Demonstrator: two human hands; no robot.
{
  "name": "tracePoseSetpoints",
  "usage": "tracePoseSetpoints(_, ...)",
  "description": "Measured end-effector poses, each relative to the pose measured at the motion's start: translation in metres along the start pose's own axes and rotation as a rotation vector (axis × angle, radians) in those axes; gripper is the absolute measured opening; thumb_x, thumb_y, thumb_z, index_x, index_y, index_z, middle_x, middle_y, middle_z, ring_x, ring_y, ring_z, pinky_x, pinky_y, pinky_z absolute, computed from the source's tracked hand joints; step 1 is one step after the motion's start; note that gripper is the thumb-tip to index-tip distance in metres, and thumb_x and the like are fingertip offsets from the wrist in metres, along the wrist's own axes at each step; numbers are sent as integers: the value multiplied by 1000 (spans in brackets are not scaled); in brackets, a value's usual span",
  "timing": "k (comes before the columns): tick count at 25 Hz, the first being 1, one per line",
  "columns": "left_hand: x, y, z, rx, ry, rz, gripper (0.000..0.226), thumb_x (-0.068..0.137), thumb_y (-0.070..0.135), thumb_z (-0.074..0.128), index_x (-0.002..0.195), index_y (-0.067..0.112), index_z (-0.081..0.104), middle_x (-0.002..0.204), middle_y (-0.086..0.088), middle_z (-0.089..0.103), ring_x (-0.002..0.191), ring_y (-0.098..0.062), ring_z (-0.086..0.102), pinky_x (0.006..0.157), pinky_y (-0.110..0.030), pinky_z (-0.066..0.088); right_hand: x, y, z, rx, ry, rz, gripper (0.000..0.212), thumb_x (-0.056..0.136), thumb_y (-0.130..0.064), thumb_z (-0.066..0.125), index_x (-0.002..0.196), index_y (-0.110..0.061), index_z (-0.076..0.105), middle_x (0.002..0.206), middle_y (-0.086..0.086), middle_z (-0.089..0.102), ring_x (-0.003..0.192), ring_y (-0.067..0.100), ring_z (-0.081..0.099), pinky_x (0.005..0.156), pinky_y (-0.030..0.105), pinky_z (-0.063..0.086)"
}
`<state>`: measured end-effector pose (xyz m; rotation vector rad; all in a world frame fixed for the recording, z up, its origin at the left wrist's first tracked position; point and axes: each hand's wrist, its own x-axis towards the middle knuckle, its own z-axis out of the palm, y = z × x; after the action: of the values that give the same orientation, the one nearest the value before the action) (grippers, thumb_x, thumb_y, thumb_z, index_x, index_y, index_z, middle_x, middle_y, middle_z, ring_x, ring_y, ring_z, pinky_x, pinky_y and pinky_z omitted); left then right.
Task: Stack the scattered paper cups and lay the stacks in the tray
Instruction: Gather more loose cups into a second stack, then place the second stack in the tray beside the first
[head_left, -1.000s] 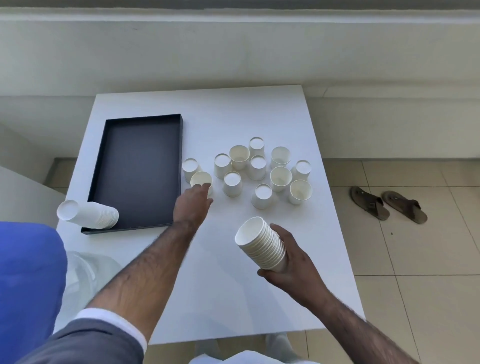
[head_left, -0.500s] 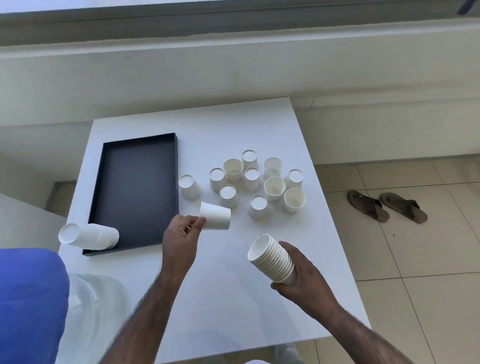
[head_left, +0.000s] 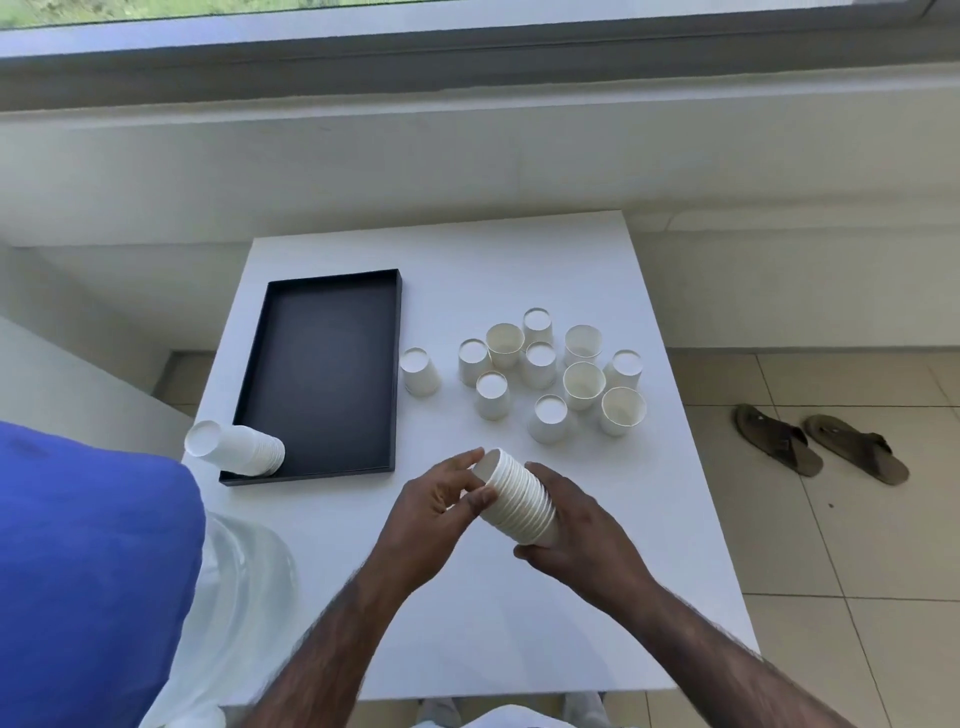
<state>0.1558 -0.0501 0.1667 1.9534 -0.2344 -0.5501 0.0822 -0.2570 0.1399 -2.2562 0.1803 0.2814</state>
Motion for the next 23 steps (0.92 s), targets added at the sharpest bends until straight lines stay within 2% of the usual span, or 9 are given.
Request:
tracePoseSetpoints(2, -1, 3, 3, -34, 71, 12, 23, 101, 34, 64, 118, 28, 77, 135, 19, 67, 121, 6, 61, 99, -16, 50, 0, -7, -1, -12, 15, 11, 91, 72, -49, 78, 148, -47, 29, 137, -27, 53, 116, 10, 57, 90, 34, 51)
tracePoseSetpoints(3, -1, 3, 5, -72, 119, -11, 27, 102, 35, 61, 124, 26, 75, 125, 19, 72, 116, 5, 64, 95, -13, 50, -1, -11, -1, -19, 33, 25, 86, 71, -52, 77, 143, -46, 31, 131, -26, 55, 108, 12, 60, 84, 34, 52)
tracePoseSetpoints(6, 2, -7, 6, -271, 322, -133, 23, 105, 32, 56, 105, 21, 77, 95, 7, 78, 99, -15, 73, 87, -25, 58, 1, -25, 5, 81, 62, 30, 68, 69, -52, 75, 122, -41, 35, 116, -19, 54, 89, 15, 61, 71, 38, 55)
tracePoseSetpoints(9, 4, -23, 1, -440, 533, -227, 25, 109, 24, 50, 111, 17, 75, 102, 1, 77, 99, -17, 74, 83, -25, 61, 15, -43, 16, 147, -10, -69, 66, 71, -38, 74, 128, -37, 40, 126, -16, 48, 101, 10, 58, 78, 28, 55)
tracePoseSetpoints(12, 8, -49, -18, -541, 694, -296, 30, 109, 14, 44, 125, 17, 70, 112, 2, 75, 103, -12, 72, 87, -25, 61, 50, -69, 40, 106, -1, -208, 62, 73, -32, 79, 130, -26, 55, 128, -12, 53, 113, 3, 53, 90, 14, 45)
tracePoseSetpoints(15, 22, -82, -45, -712, 755, -381, 38, 100, -1, 47, 123, 16, 72, 111, -2, 76, 102, -16, 73, 92, -32, 61, 100, -110, 71, 31, 5, -222, 53, 76, -32, 83, 124, -21, 64, 119, -5, 59, 105, 9, 57, 86, 24, 48)
tracePoseSetpoints(18, 42, -114, -74, -920, 747, -416, 44, 93, -6, 47, 124, 14, 70, 112, -12, 76, 98, -21, 70, 96, -37, 59, 151, -155, 99, -112, -75, -235, 49, 77, -31, 81, 119, -20, 58, 115, 0, 56, 97, 20, 59, 81, 36, 53)
tracePoseSetpoints(20, 56, -134, -93, -1078, 741, -391, 43, 93, -4, 49, 129, 15, 63, 117, -14, 74, 102, -23, 72, 94, -36, 59, 181, -180, 120, -204, -176, -302, 47, 79, -27, 76, 120, -20, 54, 117, 3, 50, 97, 25, 58, 78, 36, 52)
tracePoseSetpoints(23, 74, -159, -118, -1226, 736, -434, 48, 95, -2, 50, 139, 15, 54, 129, -18, 70, 109, -29, 74, 91, -36, 59, 220, -207, 151, -343, -335, -361, 49, 83, -22, 69, 128, -19, 51, 121, 8, 45, 100, 30, 57, 83, 37, 53)
